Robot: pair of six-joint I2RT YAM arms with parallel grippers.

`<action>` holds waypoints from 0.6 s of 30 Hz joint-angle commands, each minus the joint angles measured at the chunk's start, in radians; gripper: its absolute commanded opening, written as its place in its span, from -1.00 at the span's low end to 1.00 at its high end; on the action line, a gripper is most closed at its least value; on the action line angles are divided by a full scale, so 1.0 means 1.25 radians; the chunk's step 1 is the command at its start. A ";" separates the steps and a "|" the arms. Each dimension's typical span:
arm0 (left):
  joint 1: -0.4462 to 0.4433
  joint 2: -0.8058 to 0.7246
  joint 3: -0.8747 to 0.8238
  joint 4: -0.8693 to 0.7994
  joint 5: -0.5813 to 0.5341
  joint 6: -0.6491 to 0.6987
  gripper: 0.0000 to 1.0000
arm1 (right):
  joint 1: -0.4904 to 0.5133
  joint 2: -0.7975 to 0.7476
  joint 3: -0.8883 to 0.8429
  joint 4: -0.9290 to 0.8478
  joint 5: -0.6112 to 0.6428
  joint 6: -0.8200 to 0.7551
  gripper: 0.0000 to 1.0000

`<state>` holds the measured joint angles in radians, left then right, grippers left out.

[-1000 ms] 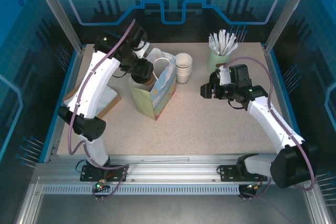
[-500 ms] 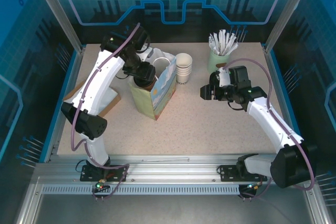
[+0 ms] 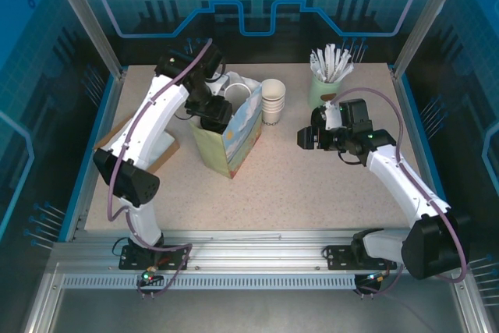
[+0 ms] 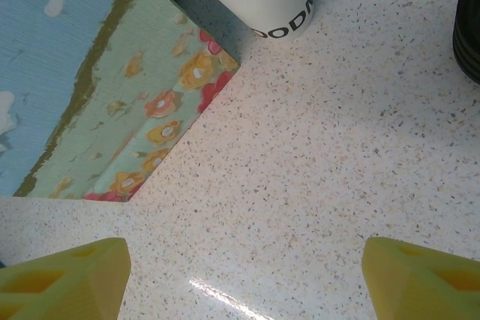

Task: Pack the takeout coffee

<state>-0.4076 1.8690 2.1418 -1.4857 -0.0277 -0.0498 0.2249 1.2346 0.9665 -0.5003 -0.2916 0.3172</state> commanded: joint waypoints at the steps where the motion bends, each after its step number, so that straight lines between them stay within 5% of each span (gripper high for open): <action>1: 0.011 0.017 -0.006 -0.003 0.027 0.010 -0.21 | 0.013 -0.007 -0.012 0.008 -0.010 -0.003 0.65; 18: 0.021 0.032 -0.031 -0.001 0.039 0.032 -0.21 | 0.012 -0.005 -0.019 0.010 -0.011 -0.001 0.65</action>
<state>-0.3954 1.8957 2.1223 -1.4807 -0.0063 -0.0402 0.2249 1.2346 0.9604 -0.4992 -0.2920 0.3172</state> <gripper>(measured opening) 0.627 0.825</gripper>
